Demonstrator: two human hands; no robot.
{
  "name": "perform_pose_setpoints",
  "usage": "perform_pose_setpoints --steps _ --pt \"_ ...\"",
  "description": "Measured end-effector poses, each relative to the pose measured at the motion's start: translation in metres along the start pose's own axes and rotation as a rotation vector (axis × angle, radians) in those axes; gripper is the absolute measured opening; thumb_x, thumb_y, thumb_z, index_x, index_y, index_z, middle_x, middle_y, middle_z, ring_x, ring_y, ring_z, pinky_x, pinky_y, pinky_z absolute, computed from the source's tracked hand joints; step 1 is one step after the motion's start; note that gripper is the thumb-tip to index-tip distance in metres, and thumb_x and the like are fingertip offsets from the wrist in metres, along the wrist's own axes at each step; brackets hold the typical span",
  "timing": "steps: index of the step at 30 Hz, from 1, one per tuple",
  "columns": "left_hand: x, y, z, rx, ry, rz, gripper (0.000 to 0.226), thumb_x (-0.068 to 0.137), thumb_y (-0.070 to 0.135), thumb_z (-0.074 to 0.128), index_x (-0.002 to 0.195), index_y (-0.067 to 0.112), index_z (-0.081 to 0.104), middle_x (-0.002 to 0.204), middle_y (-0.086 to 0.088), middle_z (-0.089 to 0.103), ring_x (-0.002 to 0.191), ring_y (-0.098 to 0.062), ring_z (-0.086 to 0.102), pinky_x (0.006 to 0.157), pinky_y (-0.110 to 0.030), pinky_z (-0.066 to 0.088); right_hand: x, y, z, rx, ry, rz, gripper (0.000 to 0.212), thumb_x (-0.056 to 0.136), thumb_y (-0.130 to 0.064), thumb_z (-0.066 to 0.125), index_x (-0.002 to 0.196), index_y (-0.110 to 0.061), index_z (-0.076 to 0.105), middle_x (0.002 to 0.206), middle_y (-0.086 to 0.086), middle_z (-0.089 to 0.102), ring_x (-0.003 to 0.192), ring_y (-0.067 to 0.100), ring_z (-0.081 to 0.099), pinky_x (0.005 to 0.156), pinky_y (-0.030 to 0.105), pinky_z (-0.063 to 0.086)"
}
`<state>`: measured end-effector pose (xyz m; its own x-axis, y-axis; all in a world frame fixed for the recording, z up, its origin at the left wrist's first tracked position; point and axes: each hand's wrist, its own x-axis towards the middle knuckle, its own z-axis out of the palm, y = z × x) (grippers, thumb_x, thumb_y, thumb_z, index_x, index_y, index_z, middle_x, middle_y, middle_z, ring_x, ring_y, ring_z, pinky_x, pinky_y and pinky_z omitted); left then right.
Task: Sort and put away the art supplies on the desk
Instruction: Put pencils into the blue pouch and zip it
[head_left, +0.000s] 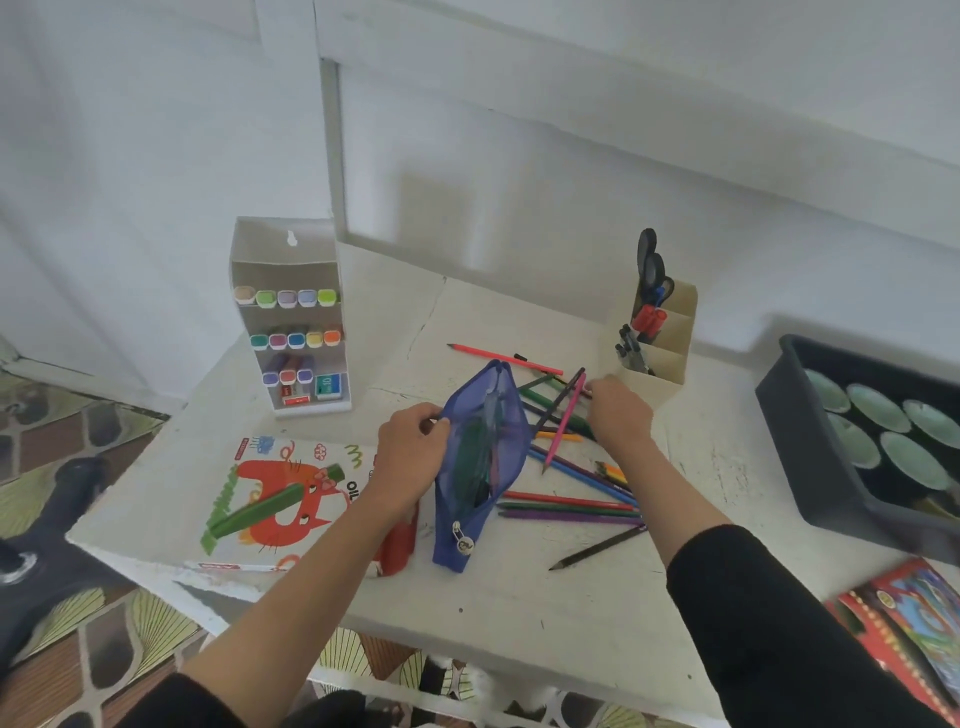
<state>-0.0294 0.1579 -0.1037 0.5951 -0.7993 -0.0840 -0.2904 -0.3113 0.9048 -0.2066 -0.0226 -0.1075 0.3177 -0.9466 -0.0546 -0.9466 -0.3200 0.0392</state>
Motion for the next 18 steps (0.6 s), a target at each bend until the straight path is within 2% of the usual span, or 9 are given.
perform_pose_setpoints --steps 6,10,14,18 --pt "0.002 -0.001 0.0 0.018 -0.015 0.019 0.019 0.096 0.014 0.049 0.079 0.015 0.057 0.065 0.007 0.052 0.06 -0.006 0.046 0.055 -0.016 0.034 0.005 -0.009 0.006 -0.122 0.019 0.077 0.027 0.092 0.003 0.045 0.11 -0.011 0.059 0.108 0.007 0.06 0.097 0.027 0.062 0.065 0.03 0.044" --pt "0.002 -0.002 0.001 0.012 -0.023 0.032 0.02 0.097 0.015 0.048 0.081 0.012 0.059 0.067 0.003 0.054 0.06 -0.006 0.046 0.053 -0.012 0.034 0.002 -0.003 0.003 -0.198 0.04 0.083 0.023 0.091 0.0 0.051 0.107 -0.012 0.063 0.099 0.005 0.064 0.092 0.027 0.065 0.065 0.03 0.047" --pt "0.003 -0.003 0.005 -0.025 -0.023 0.039 0.021 0.096 0.011 0.049 0.08 0.005 0.061 0.065 -0.003 0.055 0.058 -0.008 0.044 0.051 -0.01 0.035 -0.003 0.011 0.001 -0.079 0.09 0.111 0.015 0.089 -0.01 0.055 0.101 -0.008 0.063 0.1 0.008 0.06 0.087 0.029 0.062 0.065 0.032 0.047" --pt "0.002 -0.001 0.01 -0.056 -0.01 0.047 0.014 0.096 0.014 0.05 0.09 0.015 0.062 0.073 -0.003 0.061 0.061 -0.007 0.051 0.052 -0.011 0.037 -0.016 0.03 -0.006 0.017 0.124 0.134 0.013 0.087 -0.028 0.058 0.094 -0.018 0.064 0.083 0.003 0.061 0.081 0.024 0.06 0.059 0.027 0.041"
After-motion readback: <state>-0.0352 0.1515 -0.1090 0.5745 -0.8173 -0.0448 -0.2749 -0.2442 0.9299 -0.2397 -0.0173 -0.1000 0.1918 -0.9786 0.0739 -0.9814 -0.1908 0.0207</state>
